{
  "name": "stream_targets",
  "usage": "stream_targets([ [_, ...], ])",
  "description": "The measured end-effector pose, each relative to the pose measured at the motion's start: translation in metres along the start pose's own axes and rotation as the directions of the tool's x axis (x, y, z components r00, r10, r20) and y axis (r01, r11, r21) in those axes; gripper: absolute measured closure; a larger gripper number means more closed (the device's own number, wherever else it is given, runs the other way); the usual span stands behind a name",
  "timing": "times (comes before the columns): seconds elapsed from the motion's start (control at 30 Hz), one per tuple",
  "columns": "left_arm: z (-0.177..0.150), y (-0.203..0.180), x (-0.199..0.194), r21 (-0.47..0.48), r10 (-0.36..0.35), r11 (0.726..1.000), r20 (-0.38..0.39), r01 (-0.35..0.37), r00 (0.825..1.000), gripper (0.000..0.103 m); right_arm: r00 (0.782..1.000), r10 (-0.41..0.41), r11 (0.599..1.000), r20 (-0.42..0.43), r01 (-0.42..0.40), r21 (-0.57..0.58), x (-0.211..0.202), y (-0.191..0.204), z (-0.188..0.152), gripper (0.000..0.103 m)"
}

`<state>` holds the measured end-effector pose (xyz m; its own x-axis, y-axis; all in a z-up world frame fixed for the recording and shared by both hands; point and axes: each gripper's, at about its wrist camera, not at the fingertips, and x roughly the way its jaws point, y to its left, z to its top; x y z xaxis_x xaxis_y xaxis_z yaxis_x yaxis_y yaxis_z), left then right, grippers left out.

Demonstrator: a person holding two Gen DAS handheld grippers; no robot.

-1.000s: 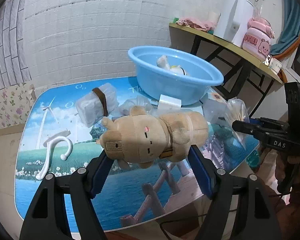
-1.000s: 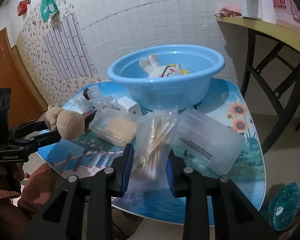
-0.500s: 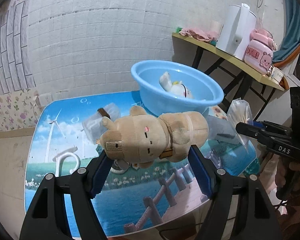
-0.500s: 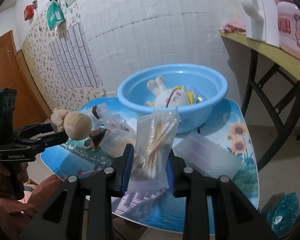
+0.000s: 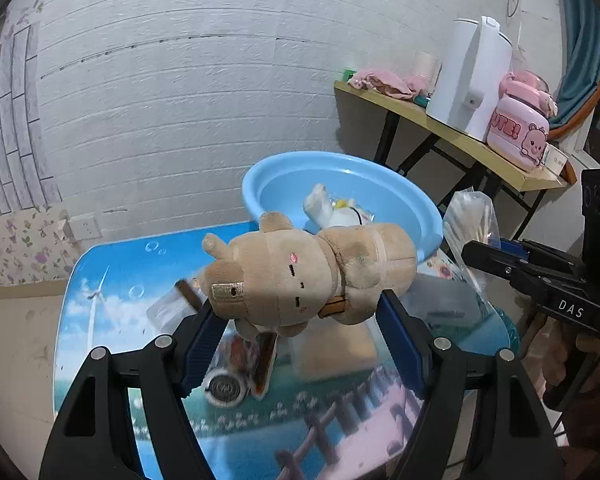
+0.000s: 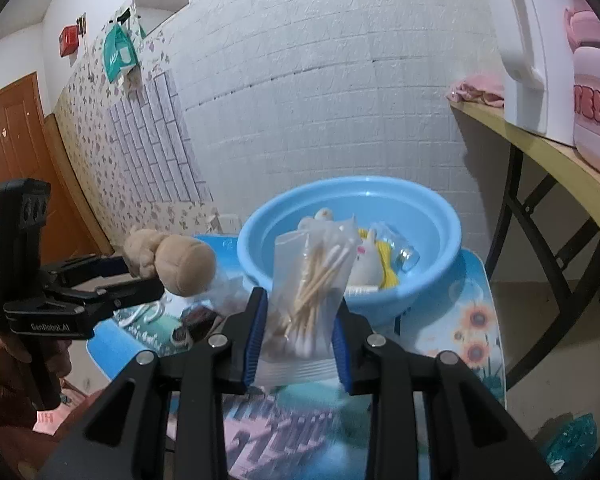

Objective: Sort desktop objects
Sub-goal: 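Carry the plush doll and cotton swab bag over the blue basin, then open both grippers to drop the plush doll and swab bag into the basin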

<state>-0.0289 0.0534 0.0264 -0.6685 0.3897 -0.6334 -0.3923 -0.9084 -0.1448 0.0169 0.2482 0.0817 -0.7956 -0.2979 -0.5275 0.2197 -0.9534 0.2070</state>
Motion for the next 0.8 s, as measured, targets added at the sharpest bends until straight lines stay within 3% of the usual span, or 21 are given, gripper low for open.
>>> stream_targets([
  [0.43,0.044,-0.01,0.062,0.034,-0.039,0.999,-0.029,0.04,0.999,0.028,0.997,-0.041,0.998,0.061,0.038,0.048,0.033,-0.033,0.03,0.073],
  [0.8,0.049,-0.015,0.097,0.061,-0.039,0.997,-0.063,0.043,0.997,0.028,0.997,-0.06,0.996,0.047,0.057,0.072,0.058,-0.048,0.031,0.074],
])
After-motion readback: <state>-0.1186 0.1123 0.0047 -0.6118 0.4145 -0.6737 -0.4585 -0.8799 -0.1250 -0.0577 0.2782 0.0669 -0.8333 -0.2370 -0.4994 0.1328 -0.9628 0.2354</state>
